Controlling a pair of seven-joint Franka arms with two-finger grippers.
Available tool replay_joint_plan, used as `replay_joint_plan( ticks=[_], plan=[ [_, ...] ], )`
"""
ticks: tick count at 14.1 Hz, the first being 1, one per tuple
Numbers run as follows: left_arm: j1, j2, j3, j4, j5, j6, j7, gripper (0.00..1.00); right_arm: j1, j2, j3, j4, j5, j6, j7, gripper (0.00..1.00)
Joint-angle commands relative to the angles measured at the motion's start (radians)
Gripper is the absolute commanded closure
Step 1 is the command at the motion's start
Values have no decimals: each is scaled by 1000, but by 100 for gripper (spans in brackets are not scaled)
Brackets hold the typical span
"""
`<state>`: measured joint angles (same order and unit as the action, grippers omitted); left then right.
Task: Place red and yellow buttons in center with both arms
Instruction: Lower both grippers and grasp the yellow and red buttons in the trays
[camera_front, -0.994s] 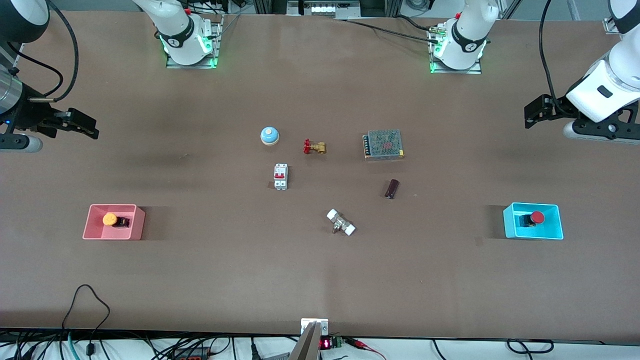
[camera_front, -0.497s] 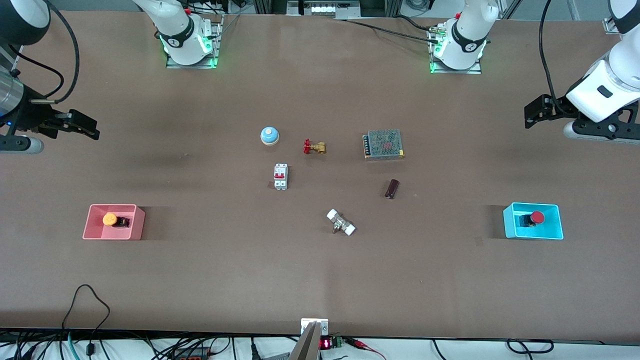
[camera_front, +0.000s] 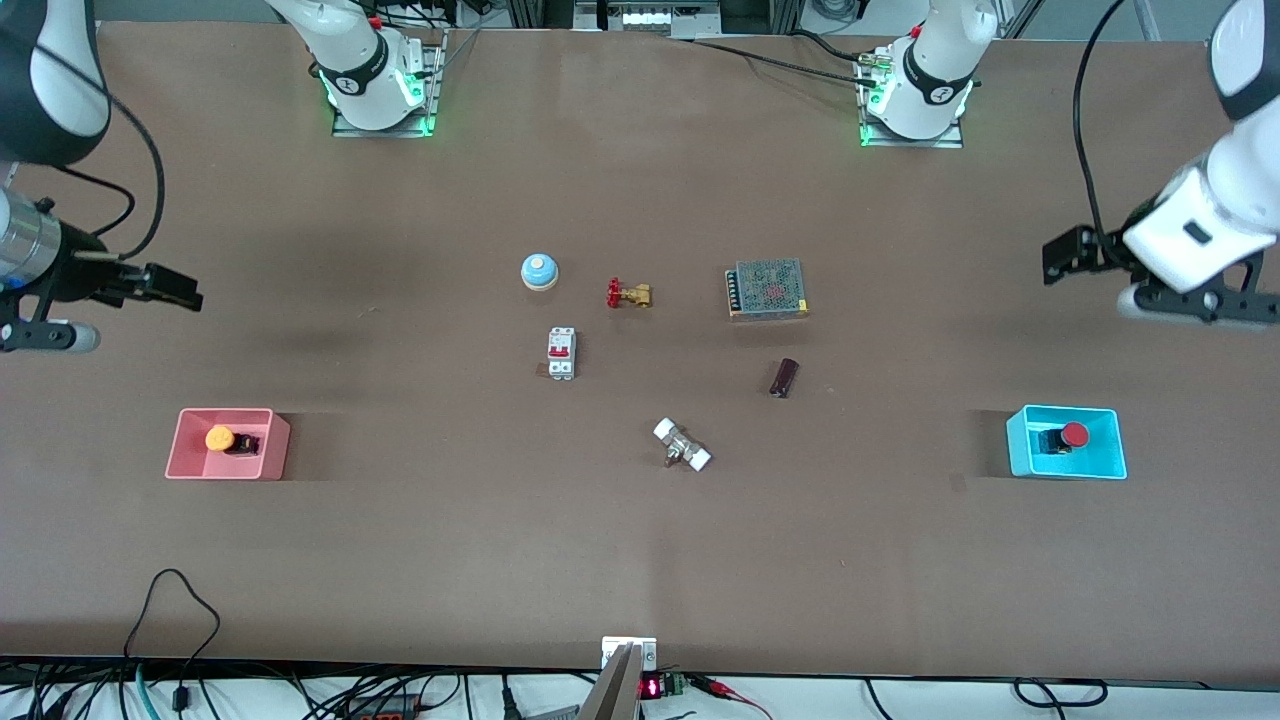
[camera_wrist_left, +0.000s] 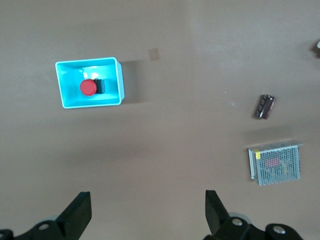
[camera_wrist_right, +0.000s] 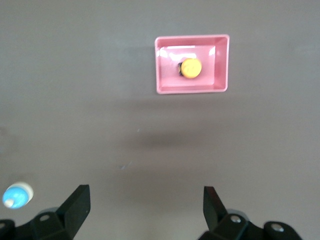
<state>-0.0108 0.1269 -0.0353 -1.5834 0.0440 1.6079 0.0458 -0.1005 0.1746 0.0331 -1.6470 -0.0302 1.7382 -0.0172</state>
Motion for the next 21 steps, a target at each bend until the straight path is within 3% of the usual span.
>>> replay_joint_plan(
  ticks=[1, 3, 6, 14, 18, 21],
  plan=[
    [14, 121, 20, 128, 37, -37, 2, 0, -37, 71, 7, 15, -31, 61, -23, 0],
    [55, 161, 20, 132, 57, -19, 5, 0, -54, 121, 7, 16, -51, 108, -23, 0],
    [127, 273, 20, 131, 51, 134, 16, 0, -68, 199, 7, 19, -51, 237, -23, 0],
    [196, 519, 20, 120, 53, 473, 92, 0, -79, 357, 7, 18, -86, 478, -43, 0],
    [232, 534, 20, -28, 53, 660, 125, 1, -84, 402, 7, 16, -123, 556, -43, 0],
    [232, 537, 20, -55, 53, 702, 126, 4, -85, 425, 8, 16, -125, 573, -67, 0]
  ],
)
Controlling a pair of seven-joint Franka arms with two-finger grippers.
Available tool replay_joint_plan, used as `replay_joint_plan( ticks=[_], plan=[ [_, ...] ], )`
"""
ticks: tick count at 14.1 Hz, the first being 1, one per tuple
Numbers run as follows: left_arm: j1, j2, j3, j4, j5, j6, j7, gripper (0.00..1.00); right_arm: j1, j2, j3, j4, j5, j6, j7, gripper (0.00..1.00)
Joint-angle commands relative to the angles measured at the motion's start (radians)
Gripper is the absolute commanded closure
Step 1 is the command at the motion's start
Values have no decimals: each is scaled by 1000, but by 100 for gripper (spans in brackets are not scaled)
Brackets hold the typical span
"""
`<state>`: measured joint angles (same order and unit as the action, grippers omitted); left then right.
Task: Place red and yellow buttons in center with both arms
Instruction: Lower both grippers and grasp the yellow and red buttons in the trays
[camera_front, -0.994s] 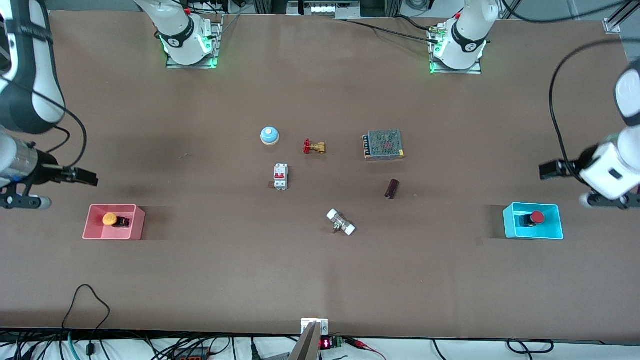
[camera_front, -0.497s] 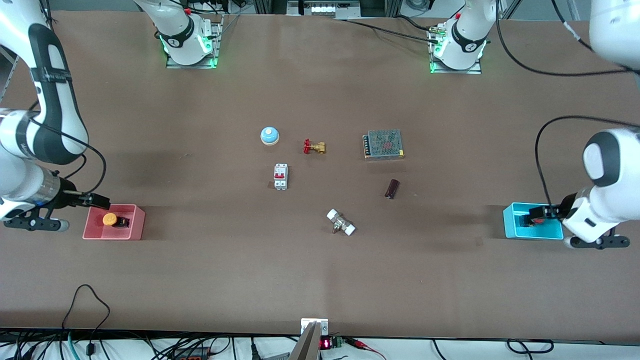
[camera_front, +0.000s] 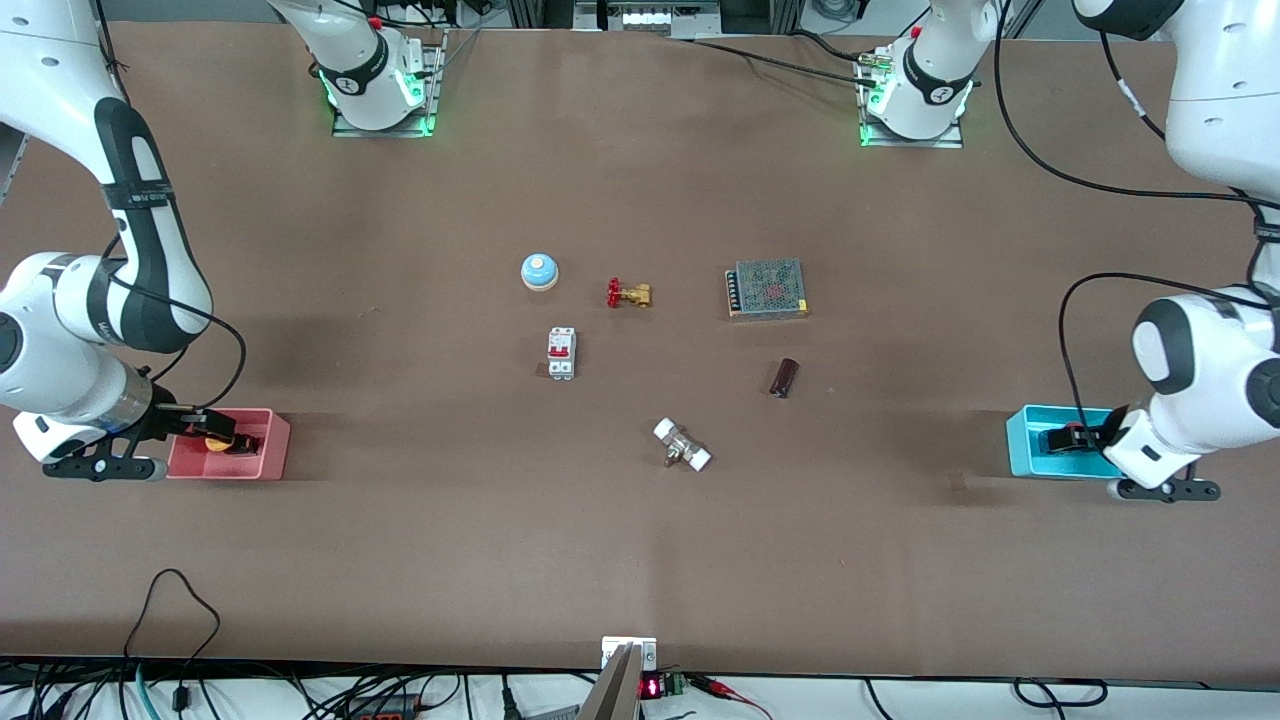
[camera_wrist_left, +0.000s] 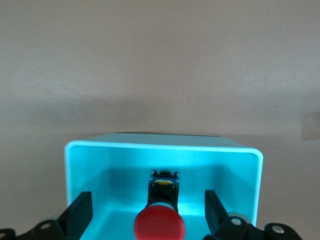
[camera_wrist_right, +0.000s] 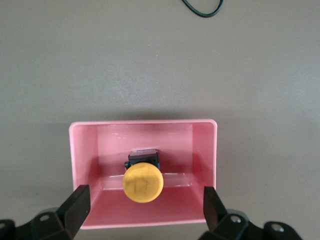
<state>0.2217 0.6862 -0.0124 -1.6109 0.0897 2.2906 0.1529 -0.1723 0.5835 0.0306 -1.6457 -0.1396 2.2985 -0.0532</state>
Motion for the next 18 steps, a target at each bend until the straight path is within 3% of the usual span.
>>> replay_joint_plan(
  ticks=[1, 6, 8, 12, 13, 18],
  plan=[
    [-1, -21, -3, -29, 5, 20, 17, 5, -13, 25, 9, 15, -14, 36, -57, 0],
    [1, 4, -3, -47, 7, 21, 19, 15, -19, 55, 11, 10, -12, 71, -103, 0],
    [-1, 4, -3, -47, 7, 21, 19, 27, -18, 64, 9, 9, -12, 78, -103, 0],
    [-4, 6, -3, -41, 15, 18, 20, 63, -13, 88, 11, 10, -12, 81, -105, 0],
    [-4, 4, -3, -37, 19, 16, 27, 67, -13, 90, 11, 10, -12, 81, -105, 0],
    [-4, -54, -3, -12, 21, -29, 80, 69, -13, 101, 11, 10, -12, 90, -105, 0]
  ],
)
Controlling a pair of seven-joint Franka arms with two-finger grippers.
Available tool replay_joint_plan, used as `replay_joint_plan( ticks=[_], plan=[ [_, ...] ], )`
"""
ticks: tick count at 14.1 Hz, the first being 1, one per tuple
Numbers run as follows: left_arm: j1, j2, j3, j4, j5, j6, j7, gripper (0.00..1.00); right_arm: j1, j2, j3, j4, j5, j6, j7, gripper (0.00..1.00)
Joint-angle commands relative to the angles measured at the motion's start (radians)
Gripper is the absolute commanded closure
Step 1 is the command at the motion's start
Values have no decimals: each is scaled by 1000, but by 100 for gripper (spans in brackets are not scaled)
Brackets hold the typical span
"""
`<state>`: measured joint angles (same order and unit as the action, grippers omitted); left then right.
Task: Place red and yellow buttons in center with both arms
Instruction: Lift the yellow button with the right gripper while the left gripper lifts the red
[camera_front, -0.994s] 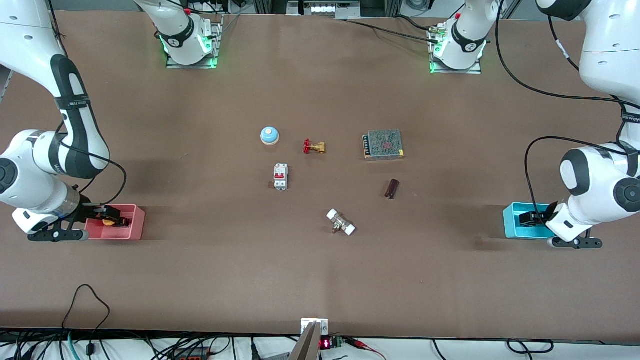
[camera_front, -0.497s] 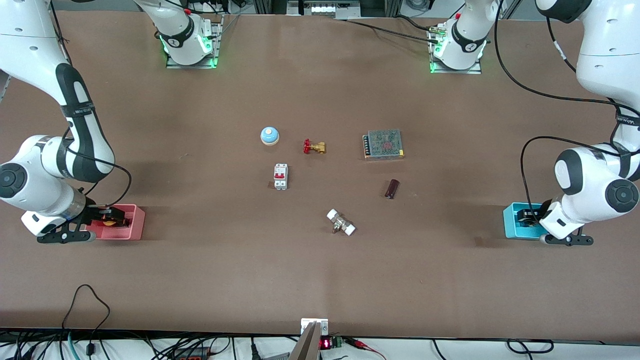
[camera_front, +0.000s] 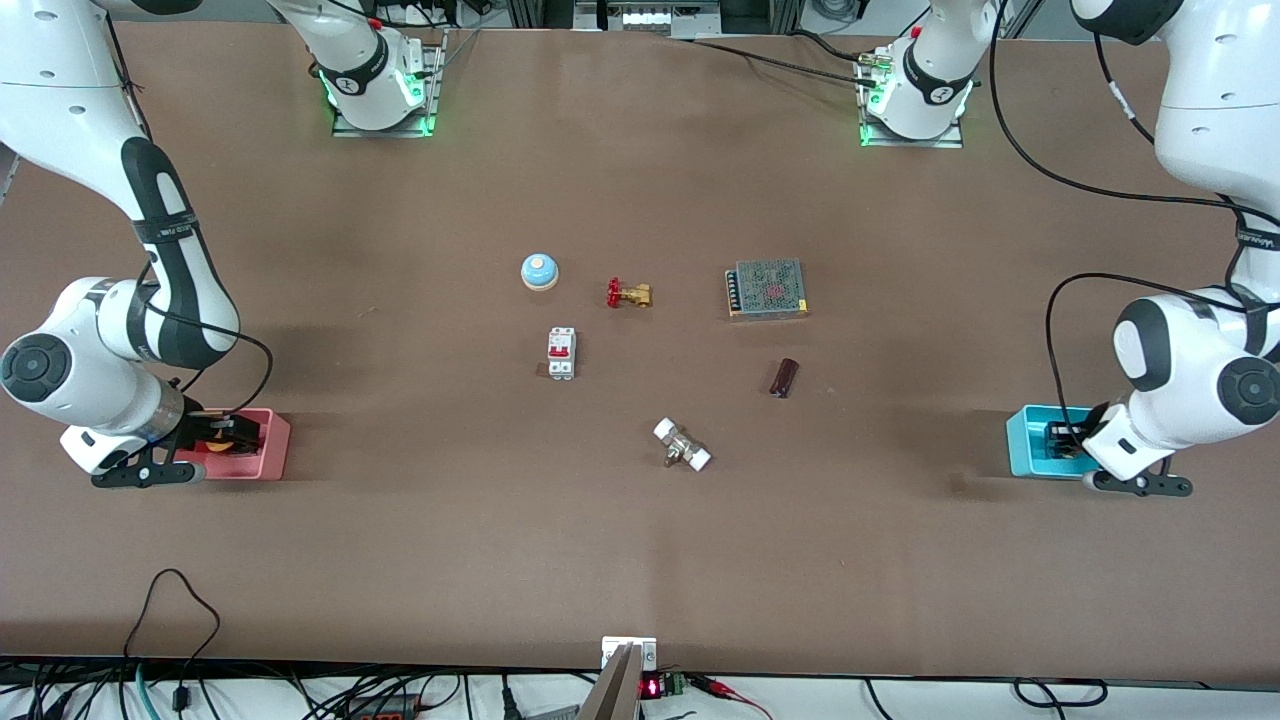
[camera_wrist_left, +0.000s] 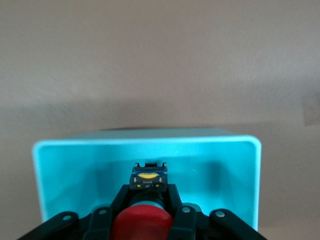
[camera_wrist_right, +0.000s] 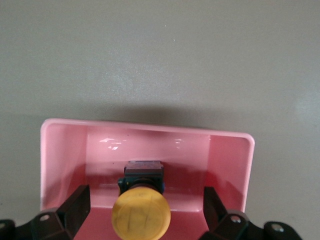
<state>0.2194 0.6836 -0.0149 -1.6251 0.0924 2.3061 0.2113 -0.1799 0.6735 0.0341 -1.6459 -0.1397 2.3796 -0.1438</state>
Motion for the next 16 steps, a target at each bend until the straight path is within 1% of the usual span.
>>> replay_joint_plan(
  ticks=[1, 3, 5, 8, 9, 10, 11, 14, 16],
  plan=[
    [-3, -73, -2, 5, 18, -77, 20, 69, -6, 12, 7, 11, -12, 9, -14, 2],
    [-6, -128, -10, 5, 18, -140, 19, 69, -6, 17, 7, 11, -12, 7, -14, 14],
    [-23, -191, -13, 5, 18, -221, 10, 69, -6, 17, 7, 9, -12, 7, -16, 32],
    [-95, -269, -14, 7, 18, -359, -64, 68, -6, 15, 7, 11, -12, 7, -23, 59],
    [-118, -288, -14, 7, 18, -408, -97, 69, -6, 15, 7, 11, -12, 6, -23, 65],
    [-144, -297, -17, 5, 17, -442, -128, 69, -6, 15, 7, 11, -12, 6, -23, 67],
    [-153, -306, -32, 2, 15, -448, -145, 69, -6, 15, 7, 11, -12, 6, -25, 67],
    [-160, -308, -134, -12, 13, -473, -280, 69, -7, 6, 7, 11, -12, 0, -46, 67],
    [-160, -306, -195, -47, 13, -464, -369, 69, -10, -35, 7, 11, -9, -31, -115, 67]
  ],
)
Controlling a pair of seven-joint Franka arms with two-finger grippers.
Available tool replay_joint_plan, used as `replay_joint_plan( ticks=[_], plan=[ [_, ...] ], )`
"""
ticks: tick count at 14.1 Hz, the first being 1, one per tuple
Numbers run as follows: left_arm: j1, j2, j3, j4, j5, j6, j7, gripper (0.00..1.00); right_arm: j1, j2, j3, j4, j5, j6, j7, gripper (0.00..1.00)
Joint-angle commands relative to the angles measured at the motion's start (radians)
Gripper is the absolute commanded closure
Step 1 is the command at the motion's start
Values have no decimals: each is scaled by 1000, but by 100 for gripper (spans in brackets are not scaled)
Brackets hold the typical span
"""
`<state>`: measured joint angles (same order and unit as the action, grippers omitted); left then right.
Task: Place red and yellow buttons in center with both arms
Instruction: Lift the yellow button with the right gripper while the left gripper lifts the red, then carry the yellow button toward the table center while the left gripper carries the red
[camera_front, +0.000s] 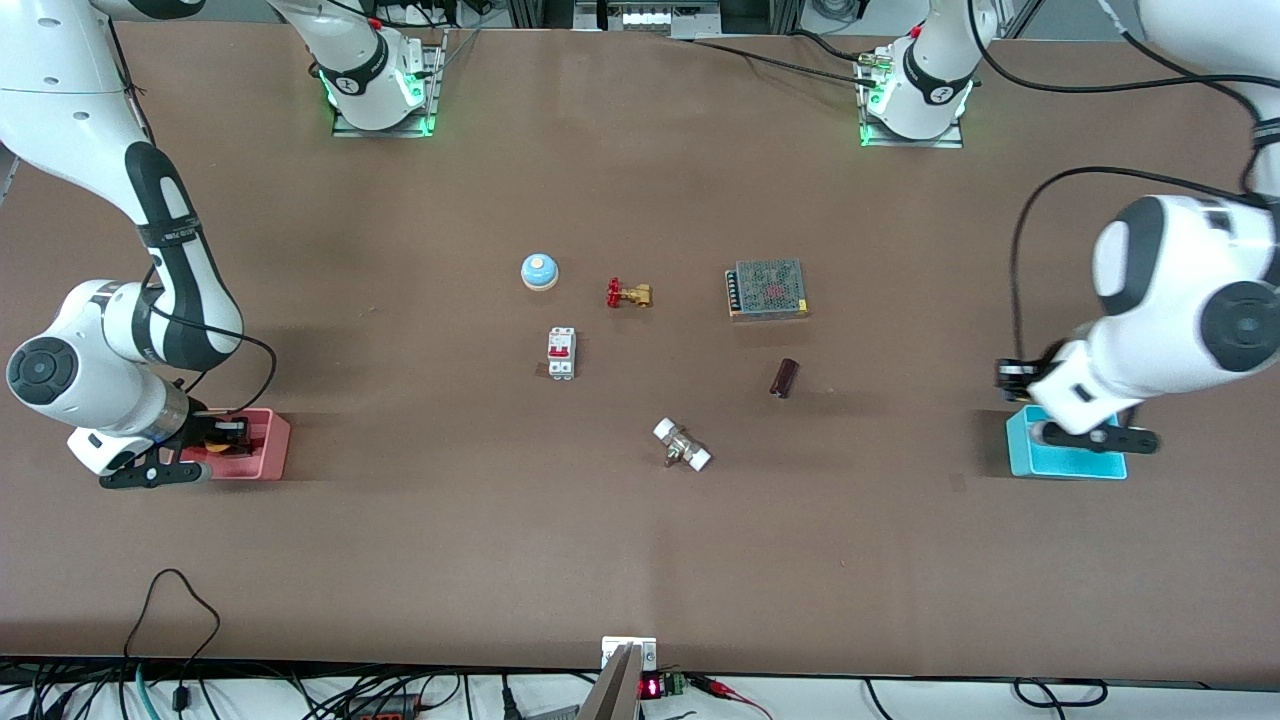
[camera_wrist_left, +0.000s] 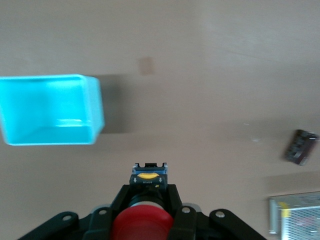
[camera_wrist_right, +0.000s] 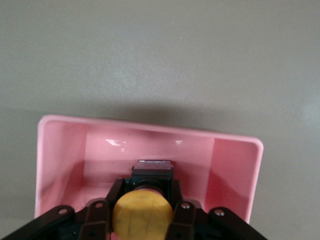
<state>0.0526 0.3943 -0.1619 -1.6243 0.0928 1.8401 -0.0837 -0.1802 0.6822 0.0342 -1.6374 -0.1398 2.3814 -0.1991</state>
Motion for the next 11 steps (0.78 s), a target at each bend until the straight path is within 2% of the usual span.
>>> replay_joint_plan(
  ticks=[1, 3, 4, 8, 11],
  plan=[
    [7, -9, -53, -64, 13, 20, -89, 69, -10, -71, 7, 2, -9, -77, -77, 67],
    [6, -11, -76, -130, 8, 80, -119, 69, -7, -139, 22, 2, -6, -170, -75, 67],
    [9, -14, -90, -185, 8, 128, -145, 70, -10, -182, 53, 2, -1, -229, -65, 67],
    [7, -19, -94, -383, 8, 431, -208, 70, -2, -297, 157, 1, 31, -424, 125, 67],
    [3, 3, -96, -451, 8, 579, -237, 69, 25, -319, 249, -54, 31, -417, 349, 67]
  ],
)
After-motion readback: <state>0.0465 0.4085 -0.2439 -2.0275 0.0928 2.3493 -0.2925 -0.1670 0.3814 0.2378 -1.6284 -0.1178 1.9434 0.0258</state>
